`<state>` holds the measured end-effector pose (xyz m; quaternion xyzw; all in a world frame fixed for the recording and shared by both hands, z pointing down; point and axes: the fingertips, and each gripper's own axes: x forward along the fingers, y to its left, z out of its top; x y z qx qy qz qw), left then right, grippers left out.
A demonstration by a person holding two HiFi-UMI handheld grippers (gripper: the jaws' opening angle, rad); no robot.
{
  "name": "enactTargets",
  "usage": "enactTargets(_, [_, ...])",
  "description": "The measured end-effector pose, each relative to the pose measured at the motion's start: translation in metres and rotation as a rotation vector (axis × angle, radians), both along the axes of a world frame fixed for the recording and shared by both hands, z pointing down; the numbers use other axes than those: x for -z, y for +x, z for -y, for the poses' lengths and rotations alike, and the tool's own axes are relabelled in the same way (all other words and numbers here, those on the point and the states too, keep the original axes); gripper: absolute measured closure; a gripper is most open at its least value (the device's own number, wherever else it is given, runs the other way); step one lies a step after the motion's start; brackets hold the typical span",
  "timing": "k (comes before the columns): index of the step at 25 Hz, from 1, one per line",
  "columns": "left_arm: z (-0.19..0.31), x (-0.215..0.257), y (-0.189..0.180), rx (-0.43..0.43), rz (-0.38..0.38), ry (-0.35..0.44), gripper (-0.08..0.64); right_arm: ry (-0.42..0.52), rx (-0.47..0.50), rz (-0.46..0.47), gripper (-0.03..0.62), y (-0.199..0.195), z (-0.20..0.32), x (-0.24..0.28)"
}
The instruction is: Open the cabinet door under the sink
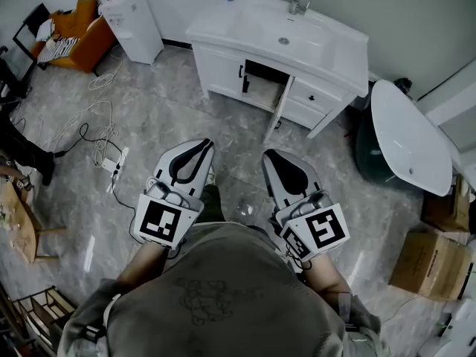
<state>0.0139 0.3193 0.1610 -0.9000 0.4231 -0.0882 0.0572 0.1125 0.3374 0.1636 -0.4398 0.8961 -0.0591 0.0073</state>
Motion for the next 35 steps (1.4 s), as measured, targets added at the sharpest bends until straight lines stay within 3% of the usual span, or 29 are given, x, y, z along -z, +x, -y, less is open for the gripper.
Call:
enactTargets(21, [0.092,-0.027,-0.009,-0.074,-0.003,-0.048,0.531,-0.036,-0.045,-0.018,0.557,-0.012,0.093,-0.019])
enactTargets(35, [0.238,-0.034,-0.042,-0.142,0.007,-0.106,0.529,-0.131,-0.134,-0.051,0.557,-0.040,0.229,-0.034])
